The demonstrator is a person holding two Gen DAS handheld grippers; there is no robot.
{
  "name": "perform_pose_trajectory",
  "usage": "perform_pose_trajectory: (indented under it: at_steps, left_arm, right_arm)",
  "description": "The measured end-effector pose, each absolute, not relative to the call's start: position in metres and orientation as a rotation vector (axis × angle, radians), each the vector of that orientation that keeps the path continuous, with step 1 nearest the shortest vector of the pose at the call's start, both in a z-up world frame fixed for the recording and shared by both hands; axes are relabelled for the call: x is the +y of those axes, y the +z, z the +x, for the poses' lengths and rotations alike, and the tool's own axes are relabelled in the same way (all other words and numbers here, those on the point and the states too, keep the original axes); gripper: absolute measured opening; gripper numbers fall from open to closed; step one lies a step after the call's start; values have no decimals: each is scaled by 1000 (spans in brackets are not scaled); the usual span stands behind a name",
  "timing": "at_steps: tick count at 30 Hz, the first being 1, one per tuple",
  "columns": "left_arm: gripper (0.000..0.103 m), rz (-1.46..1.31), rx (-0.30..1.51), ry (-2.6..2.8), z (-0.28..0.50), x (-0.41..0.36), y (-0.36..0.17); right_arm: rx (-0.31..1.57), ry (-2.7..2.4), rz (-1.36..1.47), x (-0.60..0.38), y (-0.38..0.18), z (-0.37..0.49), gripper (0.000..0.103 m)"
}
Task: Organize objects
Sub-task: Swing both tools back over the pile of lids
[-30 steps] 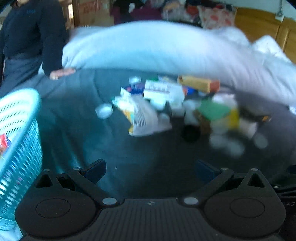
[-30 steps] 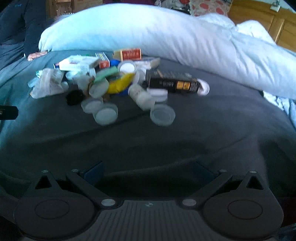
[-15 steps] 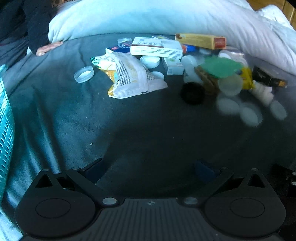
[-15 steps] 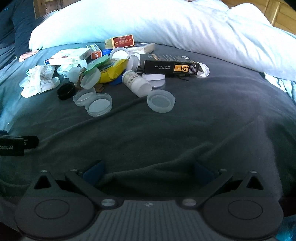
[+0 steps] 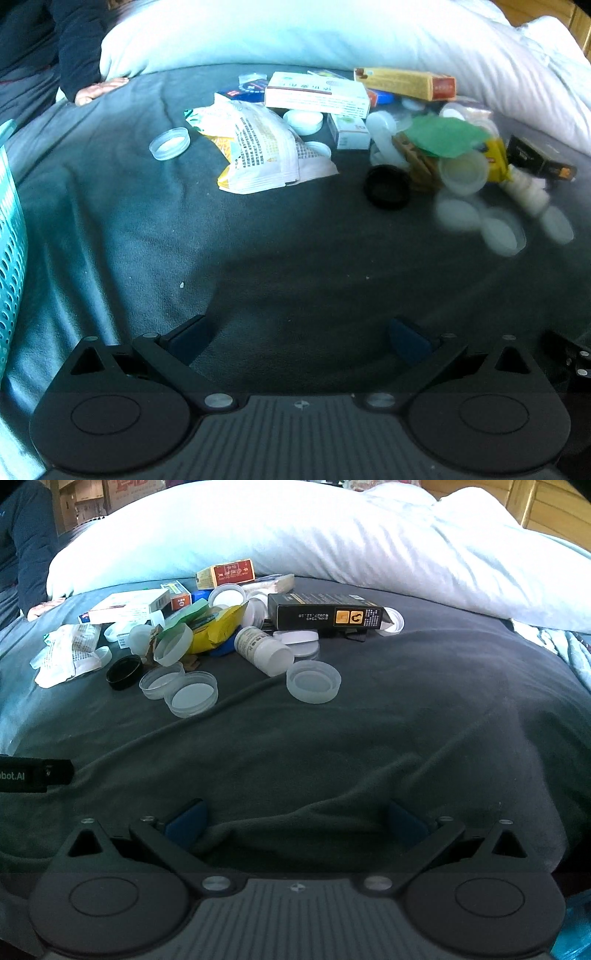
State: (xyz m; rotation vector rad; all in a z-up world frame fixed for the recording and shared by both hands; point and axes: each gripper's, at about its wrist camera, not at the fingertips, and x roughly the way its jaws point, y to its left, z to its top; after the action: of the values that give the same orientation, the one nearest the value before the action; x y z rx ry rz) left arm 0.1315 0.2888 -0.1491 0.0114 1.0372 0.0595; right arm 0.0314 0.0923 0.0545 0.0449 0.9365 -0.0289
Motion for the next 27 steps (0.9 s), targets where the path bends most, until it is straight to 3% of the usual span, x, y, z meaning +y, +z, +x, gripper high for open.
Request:
perform_pose_trajectory:
  at_steps: [21,27]
  left_arm:
    - [103,8,1035,67,132,289,-150]
    - [103,29,959,23,119,295,-154]
  right_arm:
    - [926,-13,29,92,54,30,103]
    - [893,92,89,70,60,24,101]
